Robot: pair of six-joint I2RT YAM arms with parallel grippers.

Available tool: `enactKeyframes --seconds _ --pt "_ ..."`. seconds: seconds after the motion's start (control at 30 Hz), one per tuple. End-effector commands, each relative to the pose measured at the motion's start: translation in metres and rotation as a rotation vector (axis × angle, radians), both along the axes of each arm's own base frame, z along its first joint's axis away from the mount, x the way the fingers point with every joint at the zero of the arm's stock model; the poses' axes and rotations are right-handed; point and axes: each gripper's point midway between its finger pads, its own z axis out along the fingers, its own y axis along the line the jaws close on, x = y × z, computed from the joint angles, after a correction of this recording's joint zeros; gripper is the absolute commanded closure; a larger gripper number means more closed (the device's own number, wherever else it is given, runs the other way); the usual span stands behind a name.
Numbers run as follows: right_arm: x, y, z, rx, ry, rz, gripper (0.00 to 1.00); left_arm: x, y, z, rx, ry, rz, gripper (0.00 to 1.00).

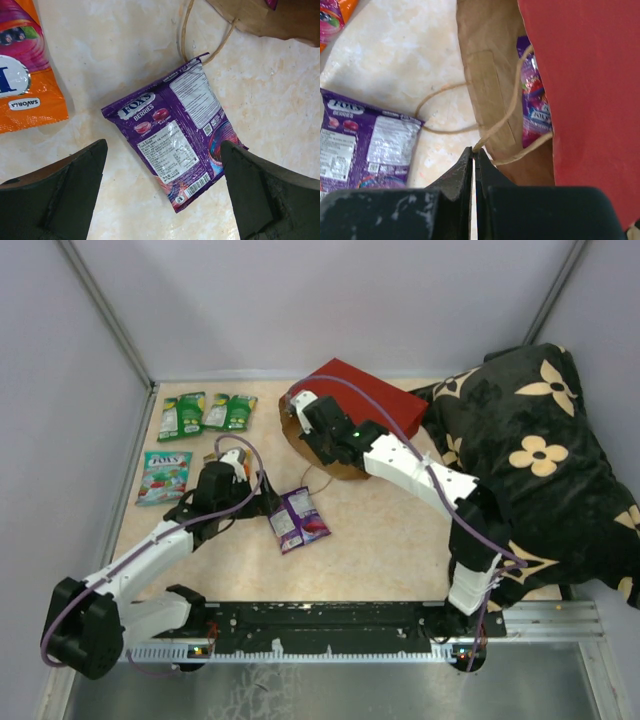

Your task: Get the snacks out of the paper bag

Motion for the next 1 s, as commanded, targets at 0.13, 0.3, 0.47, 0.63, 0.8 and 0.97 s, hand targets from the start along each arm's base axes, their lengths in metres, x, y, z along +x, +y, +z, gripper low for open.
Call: enactKeyframes --seconds 0.13,0.3,0.47,0.63,0.8,0.97 --pt "0.017 -0.077 0.098 0.217 -0.184 -0.164 1.00 -0.001 -0.020 0.002 -0.024 -0.019 -0.044 0.00" --pt "0.025 -0.127 0.111 0.224 -0.222 -0.299 1.00 -0.005 -0.034 -0.003 -0.011 -0.014 -0.070 0.00" --pt "0.024 -0.161 0.115 0.252 -0.230 -0.392 1.00 -0.008 -0.044 -0.006 0.054 -0.020 -0.076 0.00" --pt "0.019 -0.189 0.121 0.296 -0.238 -0.470 1.00 -0.008 -0.053 -0.003 0.060 -0.024 -0.090 0.00" --pt "0.019 -0.215 0.129 0.347 -0.270 -0.548 1.00 -0.007 -0.056 -0.002 0.131 -0.046 -0.083 0.00" --pt "0.021 -0.236 0.124 0.406 -0.264 -0.624 1.00 -0.009 -0.062 -0.003 0.152 -0.045 -0.097 0.00"
